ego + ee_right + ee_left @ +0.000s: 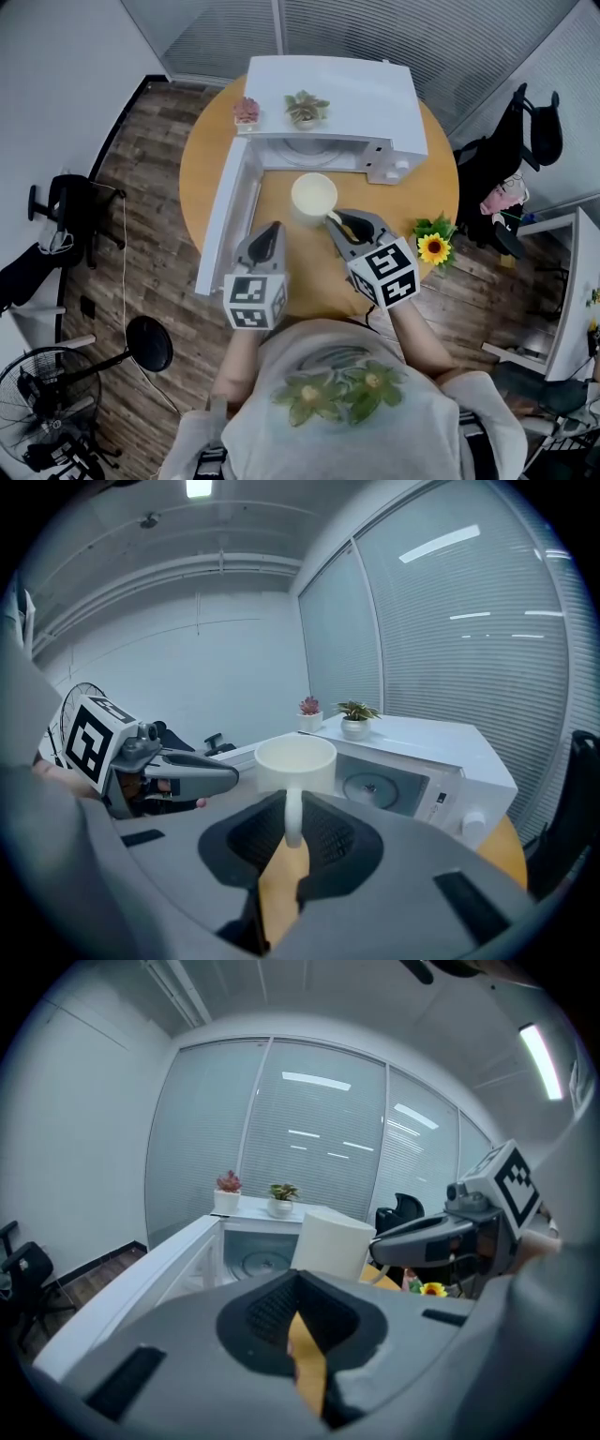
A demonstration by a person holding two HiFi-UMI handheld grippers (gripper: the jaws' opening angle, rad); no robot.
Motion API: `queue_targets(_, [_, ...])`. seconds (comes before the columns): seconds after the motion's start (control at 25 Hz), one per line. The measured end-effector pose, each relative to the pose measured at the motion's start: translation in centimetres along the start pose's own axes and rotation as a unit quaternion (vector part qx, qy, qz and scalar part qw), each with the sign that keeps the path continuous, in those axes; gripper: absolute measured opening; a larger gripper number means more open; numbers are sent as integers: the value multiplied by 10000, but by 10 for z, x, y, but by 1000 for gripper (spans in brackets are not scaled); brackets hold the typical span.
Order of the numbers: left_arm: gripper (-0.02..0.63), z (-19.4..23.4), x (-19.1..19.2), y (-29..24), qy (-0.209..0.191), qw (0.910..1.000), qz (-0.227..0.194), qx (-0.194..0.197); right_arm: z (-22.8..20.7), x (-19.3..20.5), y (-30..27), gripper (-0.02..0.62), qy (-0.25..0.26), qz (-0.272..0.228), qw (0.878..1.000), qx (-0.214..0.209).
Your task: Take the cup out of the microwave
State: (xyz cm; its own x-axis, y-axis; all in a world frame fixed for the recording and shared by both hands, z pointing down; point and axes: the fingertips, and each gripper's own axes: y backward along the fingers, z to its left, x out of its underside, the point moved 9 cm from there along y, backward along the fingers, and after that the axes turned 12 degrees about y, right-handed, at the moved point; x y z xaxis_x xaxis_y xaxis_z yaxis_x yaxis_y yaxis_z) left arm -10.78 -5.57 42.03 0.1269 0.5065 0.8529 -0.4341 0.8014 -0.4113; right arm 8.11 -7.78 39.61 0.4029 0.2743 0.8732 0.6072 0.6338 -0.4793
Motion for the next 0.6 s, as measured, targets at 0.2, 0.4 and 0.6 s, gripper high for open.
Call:
queue_targets(0.2, [3,5,-1,4,56,10000,-31,-29,4,3,-1,63,-10,61,10000,-26])
queue_targets(0.4, [3,6,2,7,72,10000,-30,-52,7,10,-5,61,-26,147,9999,-74])
queue_targets(0.6, [3,6,5,11,118,9999,-8,-61,14,19,-9,61,-128,271,9993,-204])
